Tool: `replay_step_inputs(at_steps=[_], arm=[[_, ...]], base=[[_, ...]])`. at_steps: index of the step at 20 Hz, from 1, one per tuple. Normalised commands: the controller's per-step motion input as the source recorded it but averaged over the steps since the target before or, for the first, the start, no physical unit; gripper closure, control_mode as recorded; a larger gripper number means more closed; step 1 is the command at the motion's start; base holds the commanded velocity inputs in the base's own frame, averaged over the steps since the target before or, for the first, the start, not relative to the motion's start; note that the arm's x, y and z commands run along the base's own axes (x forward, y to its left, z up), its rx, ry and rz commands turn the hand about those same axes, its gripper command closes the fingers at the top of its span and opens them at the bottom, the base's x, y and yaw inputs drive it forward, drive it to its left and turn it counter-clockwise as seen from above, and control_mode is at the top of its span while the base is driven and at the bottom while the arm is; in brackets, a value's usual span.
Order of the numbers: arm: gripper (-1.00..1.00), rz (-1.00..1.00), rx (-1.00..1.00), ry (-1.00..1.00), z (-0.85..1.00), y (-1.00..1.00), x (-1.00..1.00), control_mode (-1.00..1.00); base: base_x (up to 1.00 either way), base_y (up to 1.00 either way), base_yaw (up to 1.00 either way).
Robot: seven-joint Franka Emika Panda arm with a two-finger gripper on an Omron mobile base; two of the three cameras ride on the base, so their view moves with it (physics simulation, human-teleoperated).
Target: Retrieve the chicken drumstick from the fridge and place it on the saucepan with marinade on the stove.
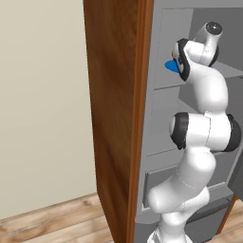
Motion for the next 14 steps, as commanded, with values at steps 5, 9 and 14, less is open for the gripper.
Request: replay_step_inputs(at_steps=[5, 9, 14], arm=[[-1.00, 0.00, 0.00, 0.00, -0.09, 0.00, 0.16, -1.00], [-1.00, 0.00, 0.00, 0.00, -0.12, 0.00, 0.08, -1.00], [-1.00, 0.00, 0.00, 0.00, -0.03, 0.00, 0.02, -1.00]], base=[[0.00, 0.00, 0.00], [0.00, 0.00, 0.00], [0.00, 0.00, 0.00]])
